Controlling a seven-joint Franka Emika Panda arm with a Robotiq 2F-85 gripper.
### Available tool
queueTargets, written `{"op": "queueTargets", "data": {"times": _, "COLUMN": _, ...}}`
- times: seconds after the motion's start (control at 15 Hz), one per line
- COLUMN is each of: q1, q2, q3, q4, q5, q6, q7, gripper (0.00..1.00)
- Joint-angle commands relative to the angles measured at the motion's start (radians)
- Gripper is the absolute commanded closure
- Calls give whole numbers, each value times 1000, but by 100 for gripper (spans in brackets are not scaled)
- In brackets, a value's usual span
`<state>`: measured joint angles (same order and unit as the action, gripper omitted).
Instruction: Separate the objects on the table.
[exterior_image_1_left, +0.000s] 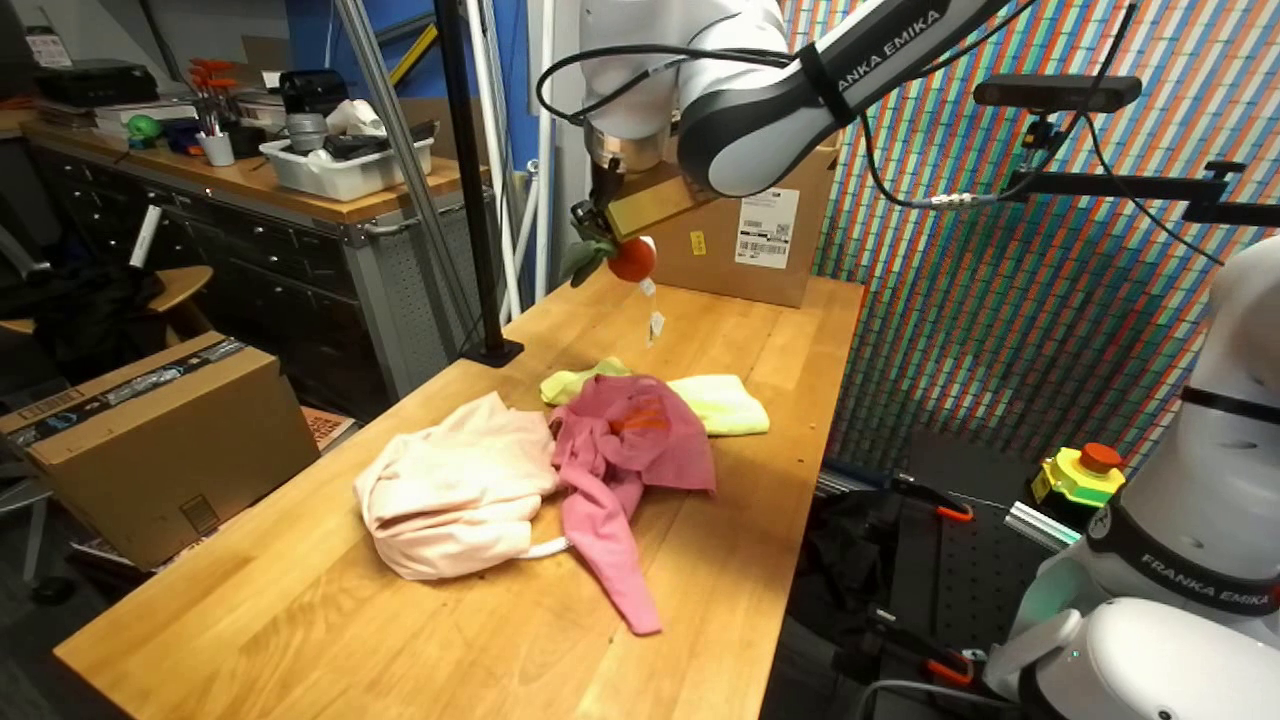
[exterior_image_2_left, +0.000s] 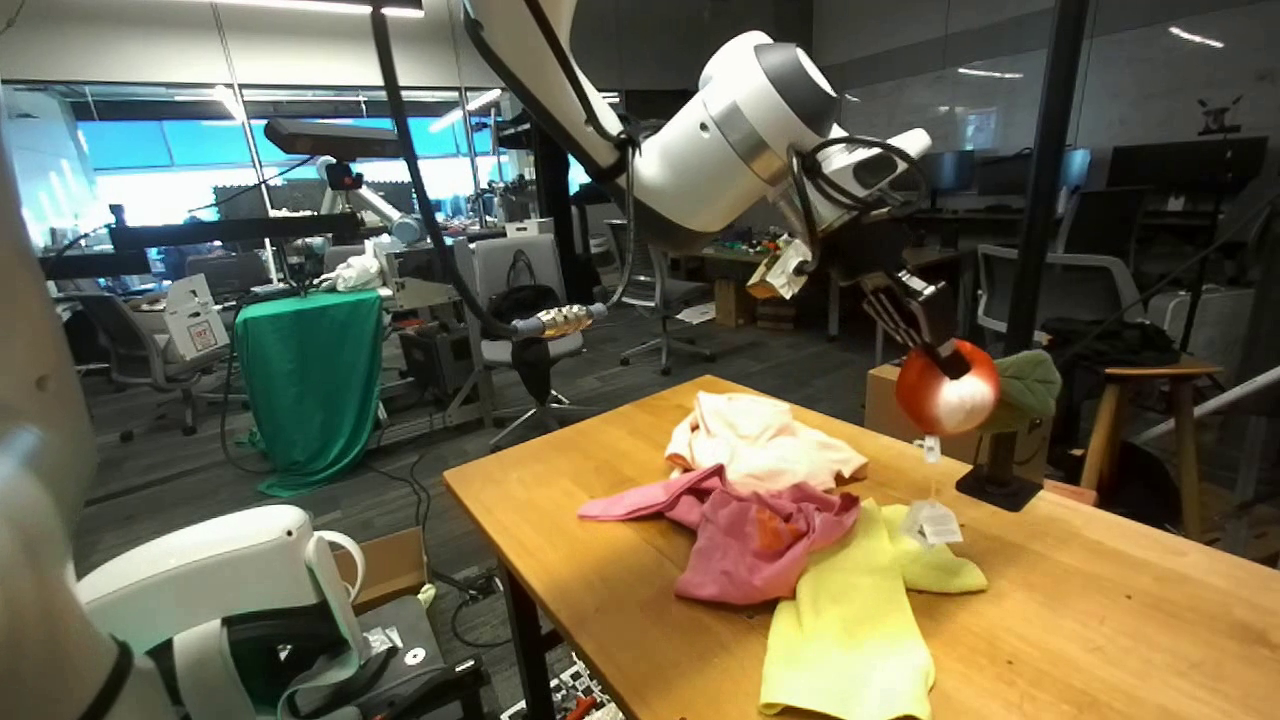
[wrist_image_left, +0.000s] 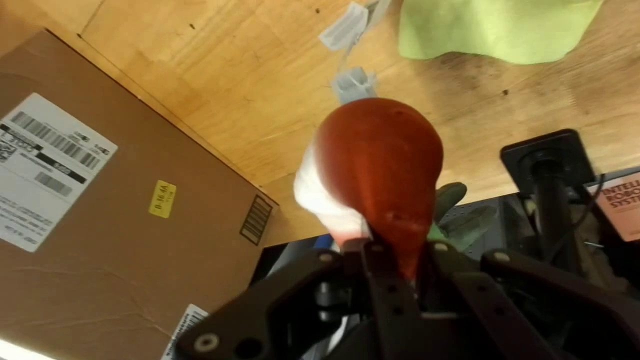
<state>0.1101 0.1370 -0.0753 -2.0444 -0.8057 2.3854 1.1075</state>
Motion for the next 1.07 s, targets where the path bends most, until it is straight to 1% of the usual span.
{"op": "queueTargets", "data": {"times": 0.0, "q1": -54, "q2": -60, "q3": -14, "q4": -50, "q5": -31, "q6": -8, "q7": 77, "gripper": 96}}
{"op": "queueTargets", "data": {"times": 0.47, "q1": -173, "q2": -87, "q3": -68, "q4": -87, "q5": 2, "q6": -3, "q7": 121, "gripper": 96}}
{"op": "queueTargets", "data": {"times": 0.67, "q1": -217, "q2": -92, "q3": -93, "q4": -96, "q5": 35, "q6": 8, "q7": 132, "gripper": 96}}
{"op": "queueTargets", "data": {"times": 1.0, "q1": -280, "q2": -105, "q3": -128, "q4": -123, "q5": 210, "q6": 61, "q7": 70, "gripper": 97}}
